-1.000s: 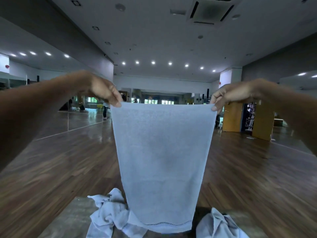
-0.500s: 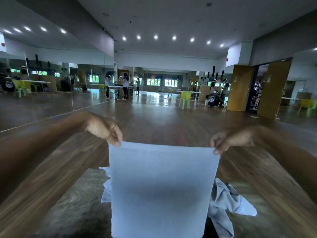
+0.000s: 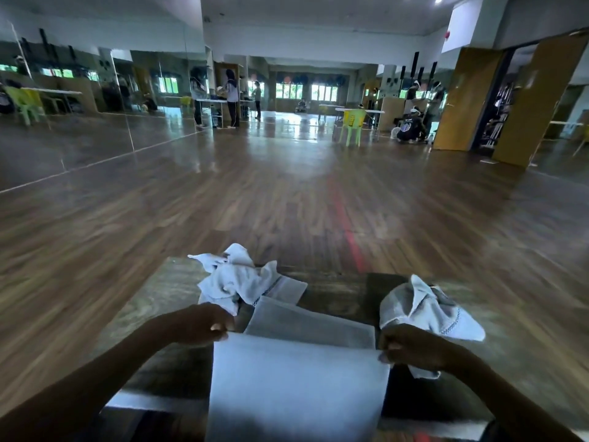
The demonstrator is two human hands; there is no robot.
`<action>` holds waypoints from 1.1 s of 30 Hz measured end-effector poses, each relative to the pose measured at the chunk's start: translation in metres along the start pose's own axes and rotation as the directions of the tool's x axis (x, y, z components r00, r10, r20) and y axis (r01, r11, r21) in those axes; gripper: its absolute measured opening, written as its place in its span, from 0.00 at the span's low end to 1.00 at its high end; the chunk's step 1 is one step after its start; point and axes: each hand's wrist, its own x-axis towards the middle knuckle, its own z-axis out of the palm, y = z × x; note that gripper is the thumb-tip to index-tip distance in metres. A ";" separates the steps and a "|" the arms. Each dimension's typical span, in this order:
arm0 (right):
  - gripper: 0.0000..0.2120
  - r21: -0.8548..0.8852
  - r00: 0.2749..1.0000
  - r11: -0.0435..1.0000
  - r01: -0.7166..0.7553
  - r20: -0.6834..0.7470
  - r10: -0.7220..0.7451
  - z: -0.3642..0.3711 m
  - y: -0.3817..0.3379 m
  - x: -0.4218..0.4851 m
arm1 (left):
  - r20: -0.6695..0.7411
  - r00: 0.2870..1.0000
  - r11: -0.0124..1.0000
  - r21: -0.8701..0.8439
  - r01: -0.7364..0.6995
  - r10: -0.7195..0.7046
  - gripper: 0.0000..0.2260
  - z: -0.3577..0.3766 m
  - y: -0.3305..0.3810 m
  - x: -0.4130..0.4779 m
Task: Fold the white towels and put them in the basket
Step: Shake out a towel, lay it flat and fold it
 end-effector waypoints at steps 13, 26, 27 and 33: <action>0.16 -0.009 0.951 0.995 -0.104 -0.294 0.096 0.021 0.049 0.061 | -0.546 0.835 0.997 -0.030 0.065 -0.071 0.04 0.041 -0.010 0.087; 0.08 -0.113 0.931 0.983 -0.143 -0.352 0.095 0.027 0.080 0.128 | -0.520 0.846 0.938 0.338 0.081 0.115 0.03 0.063 -0.030 0.155; 0.09 -0.124 0.934 0.982 -0.142 -0.345 0.091 0.028 0.080 0.132 | -0.511 0.852 0.939 0.335 0.076 0.113 0.04 0.063 -0.030 0.157; 0.12 -0.186 0.945 0.970 -0.155 -0.314 0.091 0.031 0.081 0.140 | -0.465 0.881 0.950 0.303 0.071 0.083 0.04 0.067 -0.036 0.165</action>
